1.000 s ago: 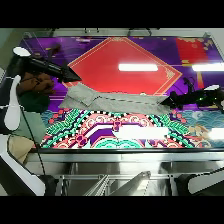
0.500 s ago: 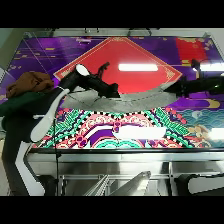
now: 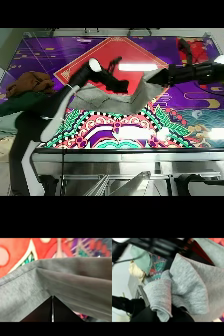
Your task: Fold the shirts.
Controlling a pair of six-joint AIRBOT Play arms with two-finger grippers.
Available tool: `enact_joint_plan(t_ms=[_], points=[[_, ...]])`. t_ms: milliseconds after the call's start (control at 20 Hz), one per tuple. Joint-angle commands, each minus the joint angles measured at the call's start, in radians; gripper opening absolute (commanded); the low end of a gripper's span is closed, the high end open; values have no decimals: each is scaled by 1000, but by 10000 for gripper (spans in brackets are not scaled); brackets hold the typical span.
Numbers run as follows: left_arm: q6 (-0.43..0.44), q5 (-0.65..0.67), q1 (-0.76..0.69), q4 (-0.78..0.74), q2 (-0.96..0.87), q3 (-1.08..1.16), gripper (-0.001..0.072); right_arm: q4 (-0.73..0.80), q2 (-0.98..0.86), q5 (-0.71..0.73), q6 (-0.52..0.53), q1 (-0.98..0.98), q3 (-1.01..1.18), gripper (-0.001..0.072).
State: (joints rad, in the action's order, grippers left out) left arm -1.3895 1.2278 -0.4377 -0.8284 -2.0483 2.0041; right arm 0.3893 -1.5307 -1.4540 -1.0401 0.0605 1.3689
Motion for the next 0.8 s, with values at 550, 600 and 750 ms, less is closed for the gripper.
enact_joint_plan(t_ms=[550, 600, 750], points=[[212, 236, 745, 240, 628, -443, 15, -99, -670, 760, -66, -771, 598, 344], [230, 229, 763, 275, 628, -471, 15, -98, -663, 711, -91, -750, 598, 185], [270, 225, 797, 354, 628, -509, 15, -1, -599, 520, -216, -631, 597, 16]])
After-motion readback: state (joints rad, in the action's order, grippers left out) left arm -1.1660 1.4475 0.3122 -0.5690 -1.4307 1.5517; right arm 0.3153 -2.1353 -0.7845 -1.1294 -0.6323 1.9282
